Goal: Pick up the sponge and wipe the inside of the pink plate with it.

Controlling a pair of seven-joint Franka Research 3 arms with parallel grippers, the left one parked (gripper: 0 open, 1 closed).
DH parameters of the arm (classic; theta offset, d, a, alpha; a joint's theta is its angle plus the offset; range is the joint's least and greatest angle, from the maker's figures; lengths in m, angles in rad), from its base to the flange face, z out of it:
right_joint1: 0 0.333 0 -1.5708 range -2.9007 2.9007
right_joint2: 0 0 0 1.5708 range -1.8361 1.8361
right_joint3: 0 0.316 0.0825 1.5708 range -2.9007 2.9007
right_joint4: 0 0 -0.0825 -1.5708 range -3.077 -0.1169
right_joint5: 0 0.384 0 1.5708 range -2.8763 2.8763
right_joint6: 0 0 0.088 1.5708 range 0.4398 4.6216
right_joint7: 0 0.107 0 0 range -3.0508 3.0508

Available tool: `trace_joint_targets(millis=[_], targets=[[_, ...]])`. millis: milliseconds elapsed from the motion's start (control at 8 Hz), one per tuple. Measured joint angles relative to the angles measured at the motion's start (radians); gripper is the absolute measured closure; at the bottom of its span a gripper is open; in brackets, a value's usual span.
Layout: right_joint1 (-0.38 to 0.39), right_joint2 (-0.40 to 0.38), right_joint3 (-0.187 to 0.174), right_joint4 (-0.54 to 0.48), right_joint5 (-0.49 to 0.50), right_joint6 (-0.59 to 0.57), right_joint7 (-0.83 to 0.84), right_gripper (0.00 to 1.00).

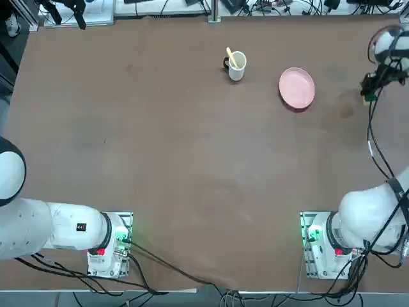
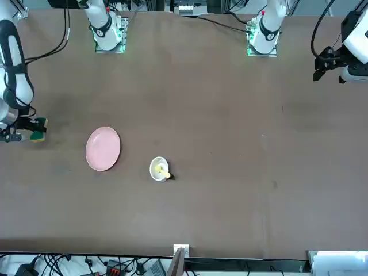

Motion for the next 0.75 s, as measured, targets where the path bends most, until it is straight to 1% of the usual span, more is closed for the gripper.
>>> trace_joint_targets(millis=[125,375,625,750], targets=[[0.065,-0.029,0.005,0.019,0.003,-0.047,0.084,0.63],[0.217,-0.051,0.021,0.042,0.006,-0.069,0.323,0.63],[0.354,-0.034,0.025,0.062,0.047,-0.069,0.500,0.63],[0.402,-0.015,0.025,0.069,0.079,-0.069,0.547,0.63]])
